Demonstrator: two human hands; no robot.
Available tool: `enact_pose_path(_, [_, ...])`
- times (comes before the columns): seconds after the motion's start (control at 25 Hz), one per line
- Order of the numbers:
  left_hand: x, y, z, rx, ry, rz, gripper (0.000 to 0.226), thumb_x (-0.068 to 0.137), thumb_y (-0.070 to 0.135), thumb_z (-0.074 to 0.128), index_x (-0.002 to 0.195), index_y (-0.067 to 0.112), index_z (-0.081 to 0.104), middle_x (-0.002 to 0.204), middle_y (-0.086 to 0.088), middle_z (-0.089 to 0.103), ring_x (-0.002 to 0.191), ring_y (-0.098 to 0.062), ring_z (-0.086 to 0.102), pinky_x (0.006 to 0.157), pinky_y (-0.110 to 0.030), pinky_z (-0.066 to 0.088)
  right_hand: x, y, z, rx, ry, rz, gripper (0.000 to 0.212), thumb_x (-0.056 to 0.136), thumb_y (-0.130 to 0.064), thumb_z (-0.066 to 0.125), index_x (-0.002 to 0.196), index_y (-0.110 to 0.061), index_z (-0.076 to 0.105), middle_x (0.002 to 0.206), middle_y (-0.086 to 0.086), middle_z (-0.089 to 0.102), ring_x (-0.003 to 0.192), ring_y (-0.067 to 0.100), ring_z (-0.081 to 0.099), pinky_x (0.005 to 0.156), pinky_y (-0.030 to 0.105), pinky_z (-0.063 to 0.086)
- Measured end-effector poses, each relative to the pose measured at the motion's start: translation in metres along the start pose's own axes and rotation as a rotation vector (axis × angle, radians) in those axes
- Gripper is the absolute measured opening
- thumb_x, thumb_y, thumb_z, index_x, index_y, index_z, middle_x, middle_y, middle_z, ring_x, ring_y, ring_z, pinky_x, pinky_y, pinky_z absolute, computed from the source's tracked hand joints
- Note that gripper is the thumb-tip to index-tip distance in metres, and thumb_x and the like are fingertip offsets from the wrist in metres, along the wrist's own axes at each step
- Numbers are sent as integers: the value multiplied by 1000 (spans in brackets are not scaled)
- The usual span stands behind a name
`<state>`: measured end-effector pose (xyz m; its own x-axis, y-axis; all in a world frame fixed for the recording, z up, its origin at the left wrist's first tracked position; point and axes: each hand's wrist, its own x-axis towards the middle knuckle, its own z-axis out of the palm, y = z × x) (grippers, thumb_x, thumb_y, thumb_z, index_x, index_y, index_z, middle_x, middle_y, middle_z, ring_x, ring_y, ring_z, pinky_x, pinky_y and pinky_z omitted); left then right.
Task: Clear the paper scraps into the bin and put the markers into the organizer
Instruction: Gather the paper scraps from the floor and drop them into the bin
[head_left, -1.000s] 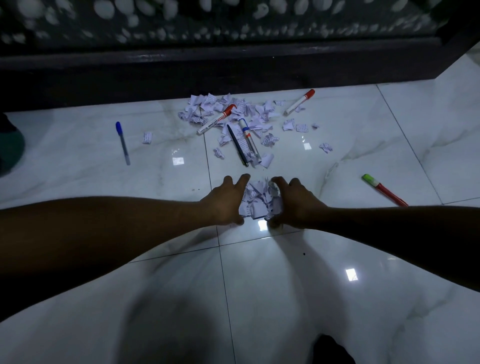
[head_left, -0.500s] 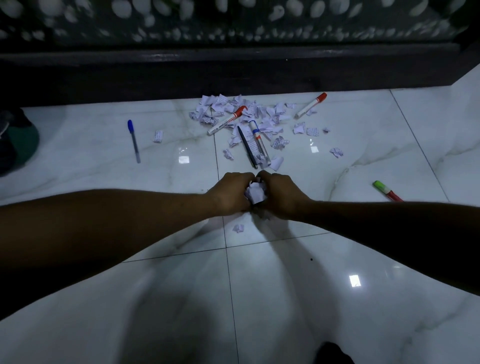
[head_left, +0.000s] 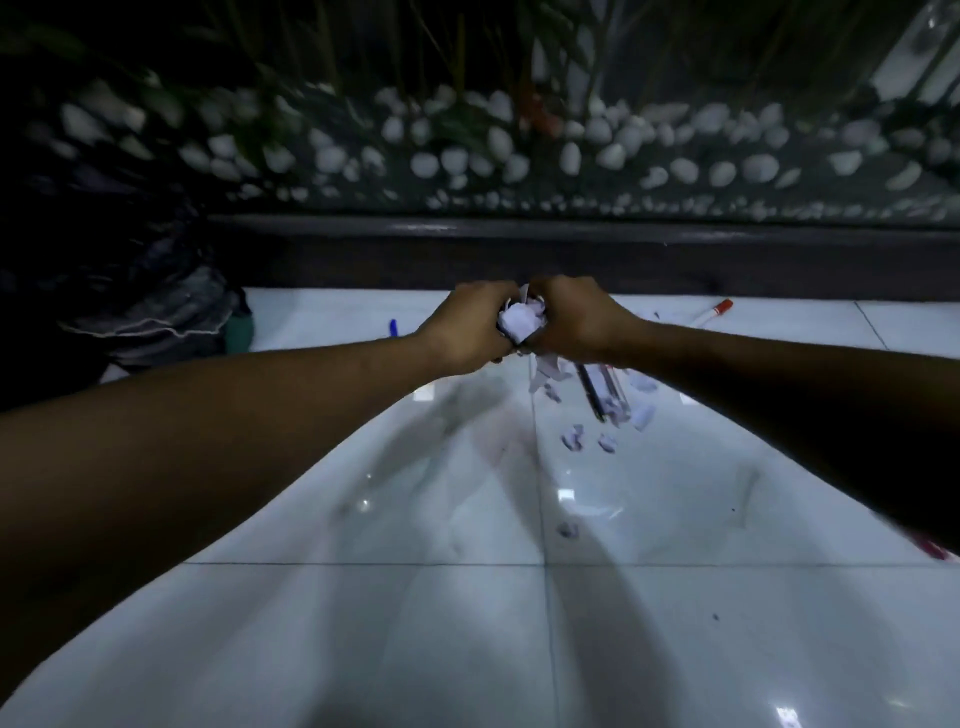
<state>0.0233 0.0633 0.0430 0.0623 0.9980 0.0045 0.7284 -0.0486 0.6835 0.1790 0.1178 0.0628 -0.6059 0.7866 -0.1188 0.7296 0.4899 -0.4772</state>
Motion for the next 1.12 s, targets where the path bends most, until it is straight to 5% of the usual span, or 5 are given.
enact_pose_path(0.2, [-19, -26, -97, -29, 224, -67, 20, 75, 4, 71, 95, 7, 65, 81, -5, 66, 70, -23, 67, 57, -34, 58, 55, -99, -32, -49, -28, -116, 20, 75, -21, 80, 78, -21, 61, 67, -10, 59, 56, 0, 53, 45, 9, 33])
enact_pose_path(0.36, [-44, -59, -172, 47, 409, -91, 16, 77, 7, 72, 91, 6, 65, 80, -9, 67, 70, -19, 56, 57, -26, 44, 101, -185, -33, -117, -8, -218, 20, 75, -24, 80, 86, -21, 64, 74, -4, 59, 70, 16, 53, 52, 22, 38])
enact_pose_path(0.64, [-89, -145, -277, 112, 603, -216, 20, 75, 6, 71, 94, 4, 64, 85, -13, 70, 77, -24, 66, 69, -36, 58, 178, -321, 4, -115, 0, -335, 37, 78, -25, 78, 112, -15, 68, 92, 2, 63, 85, 19, 57, 68, 25, 38])
enact_pose_path(0.92, [-122, -216, -315, 165, 655, -383, 32, 73, 16, 81, 95, 3, 63, 93, -13, 68, 85, -26, 64, 76, -39, 53, 226, -363, 74, 236, -60, -250, 64, 69, -26, 88, 126, -15, 61, 114, 5, 62, 95, 22, 63, 76, 32, 54])
enact_pose_path(1.12, [-130, -241, -316, 143, 463, -571, 64, 73, 24, 85, 128, 16, 53, 125, -10, 57, 110, -25, 58, 84, -32, 51, 235, -364, 96, 237, -129, -246, 87, 67, -28, 90, 143, -20, 48, 129, 10, 59, 94, 25, 63, 73, 32, 53])
